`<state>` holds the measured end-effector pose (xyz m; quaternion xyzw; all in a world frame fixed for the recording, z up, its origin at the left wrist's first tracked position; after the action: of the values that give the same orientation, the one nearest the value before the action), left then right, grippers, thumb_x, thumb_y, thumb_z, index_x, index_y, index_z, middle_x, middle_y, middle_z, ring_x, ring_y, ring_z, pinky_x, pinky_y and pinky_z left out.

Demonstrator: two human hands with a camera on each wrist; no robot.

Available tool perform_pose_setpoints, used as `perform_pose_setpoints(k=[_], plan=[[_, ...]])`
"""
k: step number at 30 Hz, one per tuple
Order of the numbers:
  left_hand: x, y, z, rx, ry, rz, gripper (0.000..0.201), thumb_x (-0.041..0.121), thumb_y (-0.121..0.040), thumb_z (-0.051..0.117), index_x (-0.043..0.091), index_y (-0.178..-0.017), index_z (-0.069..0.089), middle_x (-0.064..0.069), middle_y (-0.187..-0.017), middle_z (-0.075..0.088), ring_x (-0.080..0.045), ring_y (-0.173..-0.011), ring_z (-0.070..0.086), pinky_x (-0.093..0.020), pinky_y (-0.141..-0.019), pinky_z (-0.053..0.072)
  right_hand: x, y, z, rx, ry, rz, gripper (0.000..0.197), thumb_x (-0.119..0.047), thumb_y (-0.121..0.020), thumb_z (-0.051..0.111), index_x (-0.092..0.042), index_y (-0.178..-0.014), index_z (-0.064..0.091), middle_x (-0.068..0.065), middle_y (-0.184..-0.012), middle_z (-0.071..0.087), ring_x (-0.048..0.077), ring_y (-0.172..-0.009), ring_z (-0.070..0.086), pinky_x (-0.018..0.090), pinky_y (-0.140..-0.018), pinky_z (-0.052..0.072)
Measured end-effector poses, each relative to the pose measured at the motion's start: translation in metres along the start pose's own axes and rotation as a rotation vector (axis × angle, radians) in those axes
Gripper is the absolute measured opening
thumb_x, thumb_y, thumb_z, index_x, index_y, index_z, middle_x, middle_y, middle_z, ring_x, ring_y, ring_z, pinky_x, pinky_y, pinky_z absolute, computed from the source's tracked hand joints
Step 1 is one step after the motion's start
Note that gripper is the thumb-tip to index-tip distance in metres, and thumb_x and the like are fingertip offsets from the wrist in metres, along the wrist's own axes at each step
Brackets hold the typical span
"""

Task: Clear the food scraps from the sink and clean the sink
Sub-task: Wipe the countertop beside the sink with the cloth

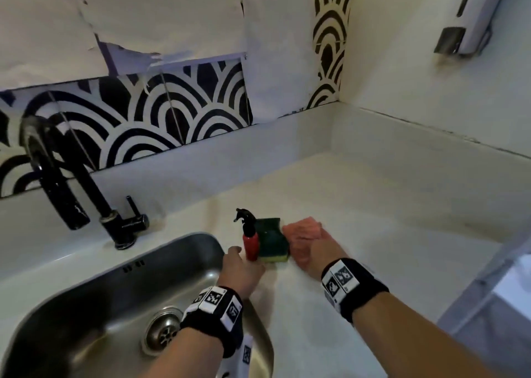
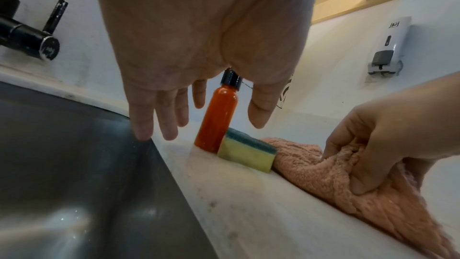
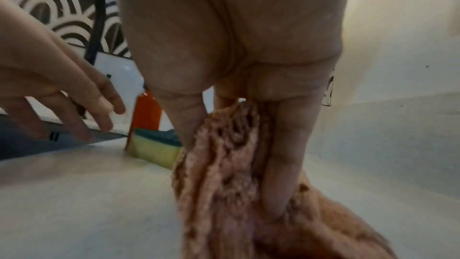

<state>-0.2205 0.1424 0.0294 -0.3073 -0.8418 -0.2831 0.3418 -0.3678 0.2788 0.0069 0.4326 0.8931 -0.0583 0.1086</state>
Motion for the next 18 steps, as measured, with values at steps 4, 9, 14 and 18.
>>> perform_pose_setpoints(k=[4, 9, 14, 18], plan=[[-0.008, 0.022, 0.005, -0.054, -0.023, 0.023, 0.073, 0.037, -0.077, 0.071, 0.012, -0.137, 0.036, -0.013, -0.136, 0.043, -0.028, -0.120, 0.050, -0.040, -0.097, 0.048, -0.012, 0.042, -0.014, 0.002, -0.094, 0.069, 0.035, -0.029, -0.090, 0.028, -0.024, -0.102, 0.061, 0.000, -0.106, 0.064, 0.023, -0.102, 0.064, 0.029, -0.084, 0.050], [-0.009, 0.060, 0.013, -0.222, -0.106, 0.072, 0.061, 0.051, -0.088, 0.054, 0.011, -0.132, 0.044, -0.008, -0.124, 0.056, -0.022, -0.110, 0.057, -0.027, -0.092, 0.045, -0.025, 0.122, -0.012, -0.201, -0.058, 0.072, 0.074, -0.062, -0.073, 0.026, -0.019, -0.126, 0.055, 0.006, -0.132, 0.055, 0.027, -0.124, 0.050, 0.036, -0.105, 0.039], [-0.016, 0.094, 0.020, -0.297, -0.075, 0.081, 0.069, 0.050, -0.087, 0.058, 0.008, -0.138, 0.036, -0.007, -0.116, 0.060, -0.023, -0.108, 0.058, -0.027, -0.094, 0.045, -0.071, 0.172, -0.035, -0.235, -0.024, -0.085, 0.042, -0.033, -0.098, 0.034, -0.017, -0.133, 0.050, 0.004, -0.133, 0.055, 0.022, -0.122, 0.051, 0.026, -0.103, 0.032], [-0.027, 0.117, 0.015, -0.280, -0.018, 0.087, 0.084, 0.037, -0.084, 0.067, 0.004, -0.145, 0.020, -0.012, -0.140, 0.046, -0.024, -0.126, 0.047, -0.022, -0.096, 0.037, -0.094, 0.216, -0.051, -0.246, -0.063, -0.108, 0.044, -0.032, -0.095, 0.046, -0.021, -0.138, 0.044, 0.004, -0.134, 0.055, 0.022, -0.123, 0.050, 0.030, -0.109, 0.034]])
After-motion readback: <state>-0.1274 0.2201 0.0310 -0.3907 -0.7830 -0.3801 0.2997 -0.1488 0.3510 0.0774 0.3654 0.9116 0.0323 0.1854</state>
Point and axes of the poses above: each hand's wrist, its own y-axis away from the middle knuckle, its own z-axis out of the palm, x = y × z, the point moved 2 cm from there along -y, towards the middle knuckle
